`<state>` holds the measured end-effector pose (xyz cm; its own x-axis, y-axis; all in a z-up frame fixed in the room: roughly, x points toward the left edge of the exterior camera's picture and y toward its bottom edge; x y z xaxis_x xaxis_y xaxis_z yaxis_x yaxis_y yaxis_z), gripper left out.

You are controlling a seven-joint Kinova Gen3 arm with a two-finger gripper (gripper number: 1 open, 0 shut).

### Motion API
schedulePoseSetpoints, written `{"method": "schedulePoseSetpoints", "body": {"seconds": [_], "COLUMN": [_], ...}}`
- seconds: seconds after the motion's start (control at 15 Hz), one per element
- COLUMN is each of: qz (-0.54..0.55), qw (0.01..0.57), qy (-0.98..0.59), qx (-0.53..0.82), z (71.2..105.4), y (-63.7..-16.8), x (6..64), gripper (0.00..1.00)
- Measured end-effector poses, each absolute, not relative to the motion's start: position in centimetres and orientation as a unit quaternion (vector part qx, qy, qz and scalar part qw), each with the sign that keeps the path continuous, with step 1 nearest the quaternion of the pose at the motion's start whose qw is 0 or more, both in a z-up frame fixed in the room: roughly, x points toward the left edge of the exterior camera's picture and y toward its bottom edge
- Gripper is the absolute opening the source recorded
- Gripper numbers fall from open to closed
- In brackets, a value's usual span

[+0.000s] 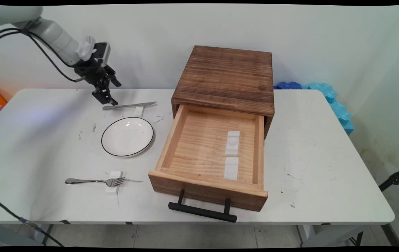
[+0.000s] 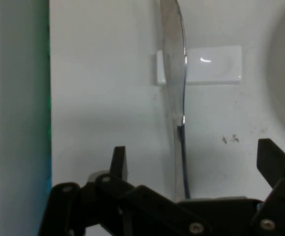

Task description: Pick up the knife from the left of the white plate

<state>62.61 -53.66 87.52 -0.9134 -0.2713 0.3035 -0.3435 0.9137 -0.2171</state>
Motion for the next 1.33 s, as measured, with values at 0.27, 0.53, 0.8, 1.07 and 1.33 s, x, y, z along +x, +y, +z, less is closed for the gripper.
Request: {"method": "schedulePoseSetpoints", "body": {"seconds": [0.27,0.53,0.8,1.07,1.33], "qz": [0.126,0.116,0.110,0.106,0.102], "qw": [0.128,0.125,0.124,0.123,0.122], "qy": [-0.972,-0.974,-0.976,-0.977,-0.978], "qx": [0.152,0.147,0.143,0.139,0.135], "z": [86.2,84.8,83.8,83.1,82.6], "y": [-55.0,-56.1,-56.9,-57.6,-58.0], "x": [62.1,61.6,61.2,60.9,60.7], "gripper": [1.00,1.00,1.00,1.00,0.00]}}
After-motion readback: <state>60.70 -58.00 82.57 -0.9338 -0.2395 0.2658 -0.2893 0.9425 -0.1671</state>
